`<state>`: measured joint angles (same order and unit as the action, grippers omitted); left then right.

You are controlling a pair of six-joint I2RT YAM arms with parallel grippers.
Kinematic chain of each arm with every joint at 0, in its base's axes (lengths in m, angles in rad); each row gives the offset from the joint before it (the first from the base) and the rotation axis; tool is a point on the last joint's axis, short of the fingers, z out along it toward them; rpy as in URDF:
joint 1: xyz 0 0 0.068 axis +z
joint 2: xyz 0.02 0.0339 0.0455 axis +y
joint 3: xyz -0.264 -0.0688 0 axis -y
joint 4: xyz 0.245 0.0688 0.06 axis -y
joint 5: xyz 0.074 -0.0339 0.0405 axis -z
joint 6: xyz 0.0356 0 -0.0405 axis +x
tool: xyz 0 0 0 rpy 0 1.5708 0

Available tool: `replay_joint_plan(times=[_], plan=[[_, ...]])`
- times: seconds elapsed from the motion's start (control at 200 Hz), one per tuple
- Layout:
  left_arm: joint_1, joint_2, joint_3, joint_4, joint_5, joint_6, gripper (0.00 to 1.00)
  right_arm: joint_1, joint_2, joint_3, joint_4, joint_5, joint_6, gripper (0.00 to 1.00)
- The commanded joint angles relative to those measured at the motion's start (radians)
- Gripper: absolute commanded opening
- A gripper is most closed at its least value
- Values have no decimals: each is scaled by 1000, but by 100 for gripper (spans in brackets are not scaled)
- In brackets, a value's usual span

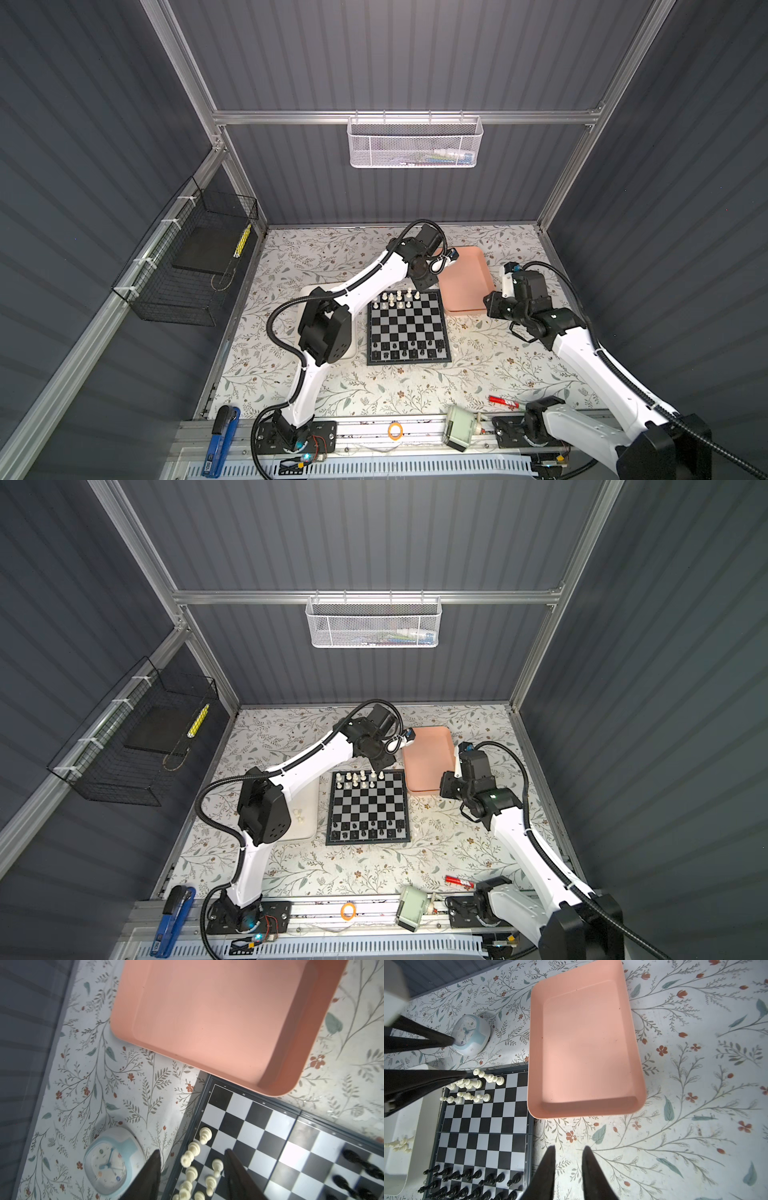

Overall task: Set up the chess pieces on the board
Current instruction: 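Raise the open left gripper and move it back over the white tray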

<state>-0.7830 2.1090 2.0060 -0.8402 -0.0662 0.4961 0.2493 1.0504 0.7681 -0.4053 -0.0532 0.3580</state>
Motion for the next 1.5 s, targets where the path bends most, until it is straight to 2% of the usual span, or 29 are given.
replay_joint_plan(times=[0.0,0.19,0.345,0.961,1.231,1.496], plan=[[5,-97,-61,11,-30,13,56,-4,6,19,11,-2,-11,26],[65,-168,-139,3,-20,-1,66,-5,35,31,46,-14,-8,27],[151,-232,-194,-14,39,-33,72,-7,58,50,51,-22,-7,26],[400,-506,-560,-11,72,-54,74,-8,121,83,107,-37,-4,26],[482,-600,-725,-54,65,31,72,-8,132,86,127,-27,-19,26],[520,-638,-864,-57,36,92,66,-8,154,73,154,-38,-19,26]])
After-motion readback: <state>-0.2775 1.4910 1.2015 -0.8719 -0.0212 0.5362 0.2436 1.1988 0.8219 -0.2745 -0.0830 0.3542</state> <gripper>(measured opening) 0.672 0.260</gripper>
